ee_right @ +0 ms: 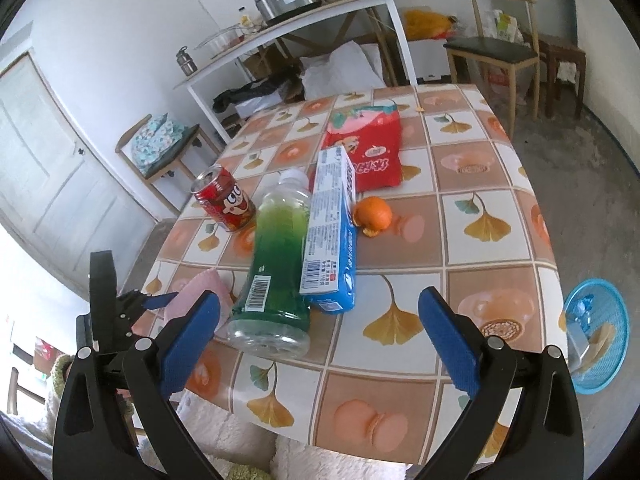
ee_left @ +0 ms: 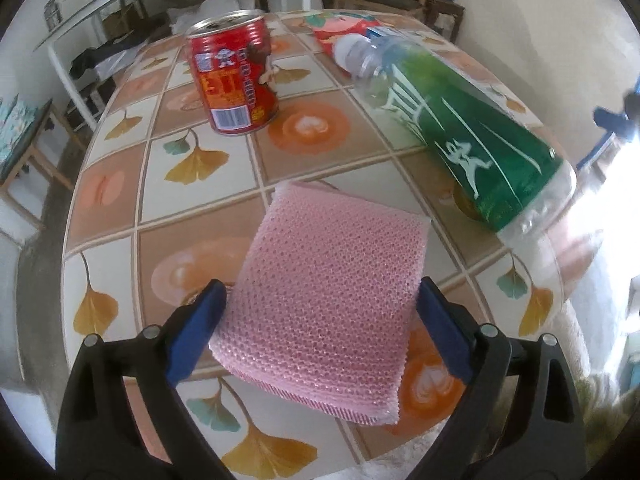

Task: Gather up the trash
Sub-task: 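Close the left tool on the pink sponge and lift it, then grasp the red can by its rim with right tool while left holds the sponge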

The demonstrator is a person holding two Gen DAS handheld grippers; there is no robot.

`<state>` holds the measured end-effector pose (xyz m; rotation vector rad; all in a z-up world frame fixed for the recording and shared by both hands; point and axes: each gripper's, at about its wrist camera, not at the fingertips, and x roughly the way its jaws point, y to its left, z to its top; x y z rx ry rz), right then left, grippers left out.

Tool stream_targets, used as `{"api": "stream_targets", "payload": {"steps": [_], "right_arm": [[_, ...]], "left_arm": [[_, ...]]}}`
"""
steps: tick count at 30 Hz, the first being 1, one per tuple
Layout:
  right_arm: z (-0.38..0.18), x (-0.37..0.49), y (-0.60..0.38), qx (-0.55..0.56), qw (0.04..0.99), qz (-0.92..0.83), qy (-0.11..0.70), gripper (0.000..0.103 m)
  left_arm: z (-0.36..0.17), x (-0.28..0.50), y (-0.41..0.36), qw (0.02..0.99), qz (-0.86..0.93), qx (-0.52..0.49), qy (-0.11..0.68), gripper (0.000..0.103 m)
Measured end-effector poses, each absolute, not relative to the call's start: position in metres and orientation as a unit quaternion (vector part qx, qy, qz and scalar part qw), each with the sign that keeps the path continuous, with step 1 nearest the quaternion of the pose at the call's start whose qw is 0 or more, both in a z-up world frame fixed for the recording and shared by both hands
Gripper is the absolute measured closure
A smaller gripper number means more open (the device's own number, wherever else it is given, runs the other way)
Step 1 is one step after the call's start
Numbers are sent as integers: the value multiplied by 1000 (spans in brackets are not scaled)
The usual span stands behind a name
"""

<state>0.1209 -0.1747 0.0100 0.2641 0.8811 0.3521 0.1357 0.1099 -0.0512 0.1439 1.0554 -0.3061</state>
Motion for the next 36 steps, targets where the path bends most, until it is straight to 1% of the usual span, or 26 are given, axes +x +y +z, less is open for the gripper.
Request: {"api": "stream_targets", "payload": {"steps": [5,7,10,17,27,36], "right_arm": [[14,127,-163,91,871,171,451,7],[20,129,-158,89,869,177,453,7],[30,131,-144,84,871,186,447,7],[48,138,-104,72,870,214,439,7],[63,168,-70,67,862,237,443,7],[62,187,-60,72,858,240,448,7]], "left_arm": [[-45,135,112,865,-130,25,483,12],[-44,133,108,871,-127,31,473,12],[-46,131,105,873,-121,38,470,19],[-47,131,111,880,-123,20,458,21],[-49,134,116,889,-114,9,444,23],[-50,136,121,892,-104,2,440,23]]}}
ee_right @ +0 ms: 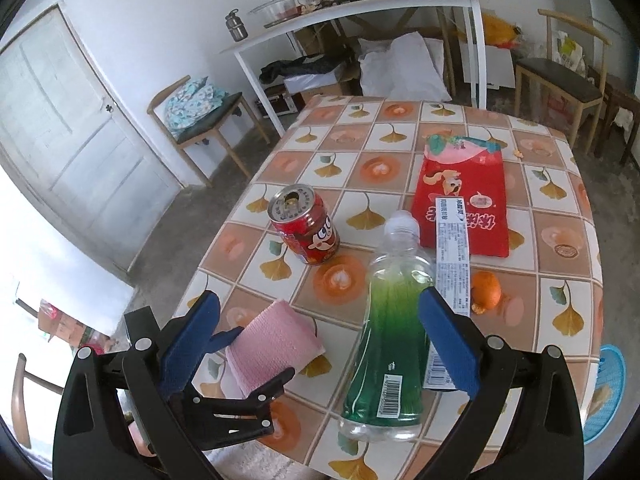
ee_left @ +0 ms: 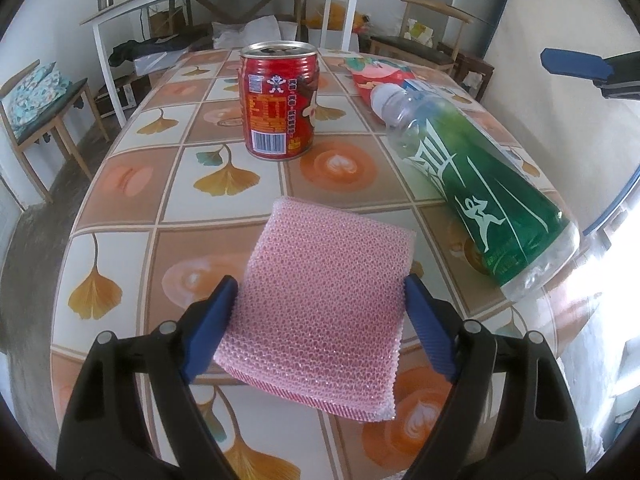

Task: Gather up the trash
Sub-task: 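Grasp the red can by its rim with right tool while left holds the sponge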

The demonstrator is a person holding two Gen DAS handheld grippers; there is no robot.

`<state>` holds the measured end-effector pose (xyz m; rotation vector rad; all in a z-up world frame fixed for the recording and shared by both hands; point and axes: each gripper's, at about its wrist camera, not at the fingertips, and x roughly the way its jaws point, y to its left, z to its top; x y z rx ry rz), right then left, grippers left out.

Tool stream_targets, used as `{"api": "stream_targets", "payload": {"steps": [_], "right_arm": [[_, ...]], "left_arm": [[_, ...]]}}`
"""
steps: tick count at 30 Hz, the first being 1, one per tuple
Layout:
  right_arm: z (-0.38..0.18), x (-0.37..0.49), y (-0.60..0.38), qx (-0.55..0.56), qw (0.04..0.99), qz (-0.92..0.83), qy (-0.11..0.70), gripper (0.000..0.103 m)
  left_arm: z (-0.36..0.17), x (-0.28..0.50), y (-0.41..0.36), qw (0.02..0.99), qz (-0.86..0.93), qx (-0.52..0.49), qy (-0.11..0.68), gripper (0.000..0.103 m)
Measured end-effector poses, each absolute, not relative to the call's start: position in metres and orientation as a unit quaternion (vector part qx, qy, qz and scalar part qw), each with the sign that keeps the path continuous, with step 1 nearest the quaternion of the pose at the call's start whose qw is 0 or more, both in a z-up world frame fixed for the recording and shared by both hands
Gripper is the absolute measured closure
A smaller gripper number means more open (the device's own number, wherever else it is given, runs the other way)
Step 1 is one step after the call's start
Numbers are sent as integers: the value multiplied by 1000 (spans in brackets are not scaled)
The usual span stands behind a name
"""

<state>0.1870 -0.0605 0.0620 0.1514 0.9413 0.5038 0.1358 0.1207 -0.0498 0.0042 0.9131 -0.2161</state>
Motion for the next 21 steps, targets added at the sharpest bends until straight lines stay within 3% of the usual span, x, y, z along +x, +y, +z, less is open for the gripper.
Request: {"api": "stream_targets", "payload": {"steps": [21], "right_arm": [[59,191,-64,75,857,237,451,7]], "left_arm": [[-50,138,125,895,-86,-3,438,23]]}}
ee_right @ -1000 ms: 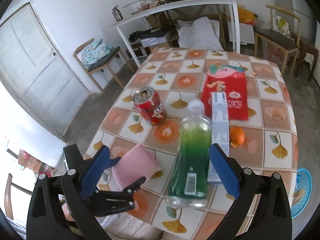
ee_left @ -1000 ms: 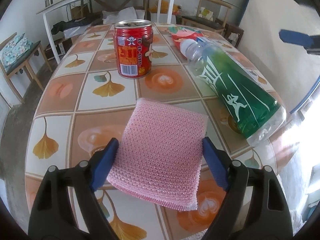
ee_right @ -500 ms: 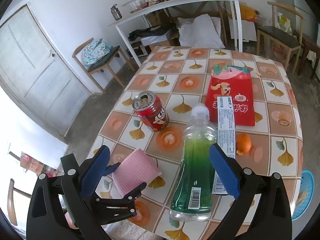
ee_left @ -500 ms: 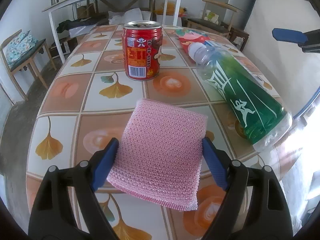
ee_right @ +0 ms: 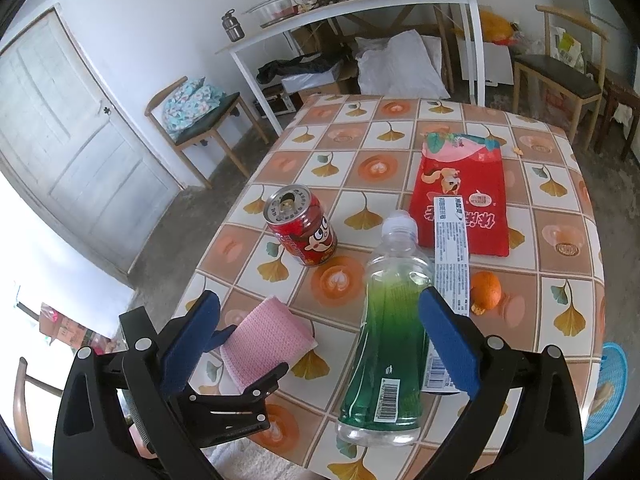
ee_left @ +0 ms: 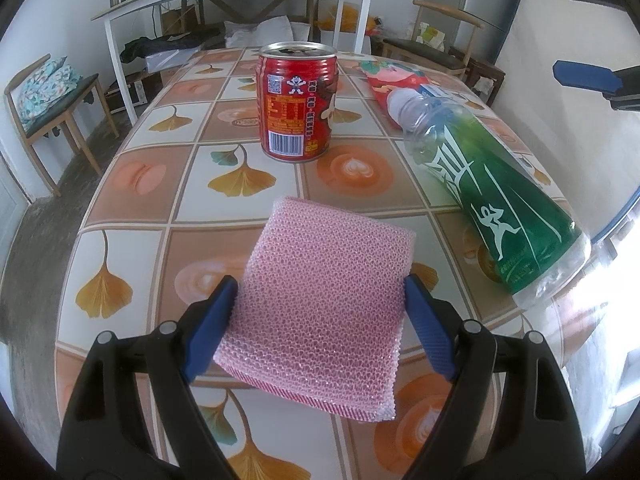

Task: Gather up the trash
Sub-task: 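Grasp the red can by its rim with right tool while left holds the sponge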

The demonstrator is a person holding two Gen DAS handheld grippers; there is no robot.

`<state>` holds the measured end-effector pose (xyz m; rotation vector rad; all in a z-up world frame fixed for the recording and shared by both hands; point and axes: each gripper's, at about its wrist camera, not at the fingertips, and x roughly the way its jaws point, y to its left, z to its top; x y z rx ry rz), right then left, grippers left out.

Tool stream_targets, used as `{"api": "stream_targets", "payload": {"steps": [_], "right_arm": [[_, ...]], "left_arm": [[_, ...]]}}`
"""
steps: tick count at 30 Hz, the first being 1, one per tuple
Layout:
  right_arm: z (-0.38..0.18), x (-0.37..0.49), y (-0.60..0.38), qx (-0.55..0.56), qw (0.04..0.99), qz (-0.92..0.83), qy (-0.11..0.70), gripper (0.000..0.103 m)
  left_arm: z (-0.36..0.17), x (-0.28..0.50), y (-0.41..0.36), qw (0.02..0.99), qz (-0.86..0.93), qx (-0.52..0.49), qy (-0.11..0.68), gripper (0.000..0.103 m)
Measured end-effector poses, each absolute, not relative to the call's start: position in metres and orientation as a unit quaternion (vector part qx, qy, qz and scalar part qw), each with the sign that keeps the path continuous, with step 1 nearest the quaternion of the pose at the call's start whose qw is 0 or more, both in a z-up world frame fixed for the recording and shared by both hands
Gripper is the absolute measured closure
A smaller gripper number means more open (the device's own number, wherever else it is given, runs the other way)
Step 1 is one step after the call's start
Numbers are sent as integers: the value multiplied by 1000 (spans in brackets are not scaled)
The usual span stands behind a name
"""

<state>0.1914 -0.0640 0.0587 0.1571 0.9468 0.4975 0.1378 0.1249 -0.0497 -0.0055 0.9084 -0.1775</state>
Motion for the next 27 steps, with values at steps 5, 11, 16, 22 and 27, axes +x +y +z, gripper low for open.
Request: {"api": "stream_targets", "payload": {"steps": [5,11,16,22,27], "right_arm": [[62,198,-55,63,856,244,451,7],[55,225,-17,8,849,252,464,7],[45,254,8,-23,845,248,474,7],[33,290,45,-37,829,260,493,7],[17,311,72,-66,825,250,503,7]], "left_arm": [[-51,139,130,897,-80,-4,435,23],[-51,139,136,899,-69,-10,433,23],[-52,141,140,900,-60,-12,433,23],[-53,143,143,901,-49,-16,431,23],[-53,142,145,901,-44,-19,430,23]]}}
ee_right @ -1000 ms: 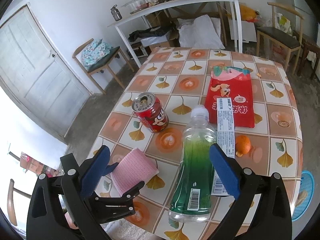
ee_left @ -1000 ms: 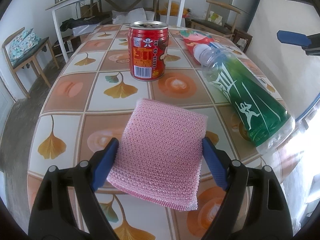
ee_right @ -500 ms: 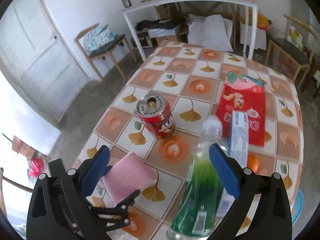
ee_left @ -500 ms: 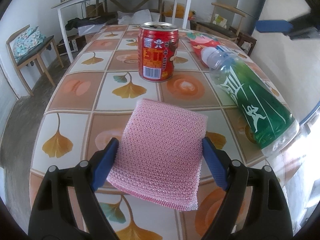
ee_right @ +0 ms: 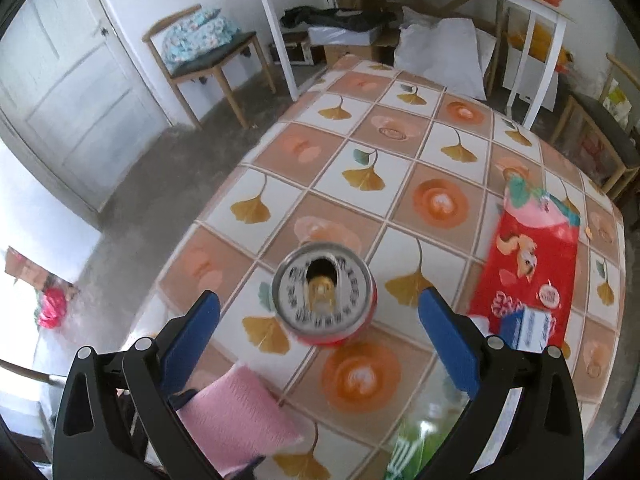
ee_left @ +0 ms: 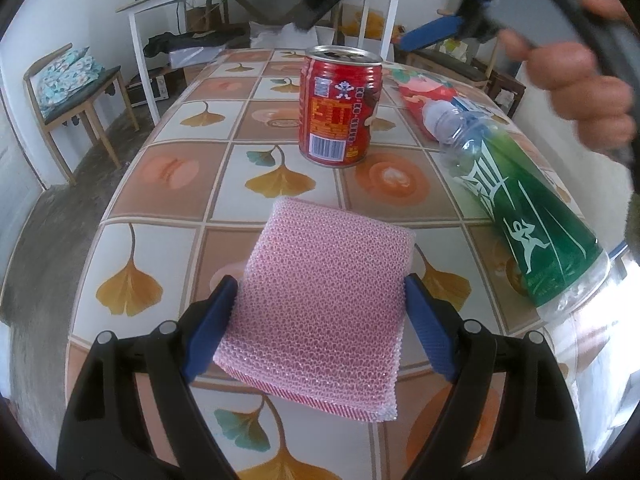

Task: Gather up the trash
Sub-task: 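Grasp the red can by its rim with right tool while left holds the sponge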

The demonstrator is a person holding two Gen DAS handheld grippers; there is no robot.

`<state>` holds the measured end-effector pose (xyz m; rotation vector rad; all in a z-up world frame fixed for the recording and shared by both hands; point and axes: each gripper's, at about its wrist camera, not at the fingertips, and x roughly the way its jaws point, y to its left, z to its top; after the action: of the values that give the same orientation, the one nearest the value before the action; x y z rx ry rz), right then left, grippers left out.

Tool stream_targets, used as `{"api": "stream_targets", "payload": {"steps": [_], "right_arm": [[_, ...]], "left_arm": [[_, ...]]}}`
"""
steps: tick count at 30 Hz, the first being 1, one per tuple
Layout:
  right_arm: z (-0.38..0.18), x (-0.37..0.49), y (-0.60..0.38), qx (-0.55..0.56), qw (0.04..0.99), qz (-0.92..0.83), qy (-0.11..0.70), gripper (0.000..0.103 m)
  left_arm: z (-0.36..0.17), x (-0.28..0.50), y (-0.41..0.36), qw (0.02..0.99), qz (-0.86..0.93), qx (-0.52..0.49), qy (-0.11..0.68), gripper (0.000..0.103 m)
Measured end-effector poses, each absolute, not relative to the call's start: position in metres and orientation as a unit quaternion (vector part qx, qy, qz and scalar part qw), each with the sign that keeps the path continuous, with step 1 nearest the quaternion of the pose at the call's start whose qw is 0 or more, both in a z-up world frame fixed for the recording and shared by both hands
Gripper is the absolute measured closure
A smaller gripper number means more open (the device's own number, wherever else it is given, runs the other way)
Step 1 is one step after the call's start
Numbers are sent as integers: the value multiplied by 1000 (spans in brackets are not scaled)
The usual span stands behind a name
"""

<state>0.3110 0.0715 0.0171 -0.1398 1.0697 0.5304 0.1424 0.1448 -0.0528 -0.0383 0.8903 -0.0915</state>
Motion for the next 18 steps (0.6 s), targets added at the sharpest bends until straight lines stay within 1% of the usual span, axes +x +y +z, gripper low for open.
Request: {"api": "stream_targets", "payload": {"steps": [9,14,16,18], "right_arm": [[-15,330,90,-91,812,223,531,7],[-20,331,90,-92,811,219,534,18],[-22,330,90,-95,811,216,535,27],[-24,330,90,-92,811,217,536,32]], "left_arm": [[-53,142,149,902,-37,-25,429,23],[-52,143,151,903,-31,-29,428,24],[-52,143,151,903,-31,-30,428,24],[-51,142,151,903,-30,-30,428,25]]}}
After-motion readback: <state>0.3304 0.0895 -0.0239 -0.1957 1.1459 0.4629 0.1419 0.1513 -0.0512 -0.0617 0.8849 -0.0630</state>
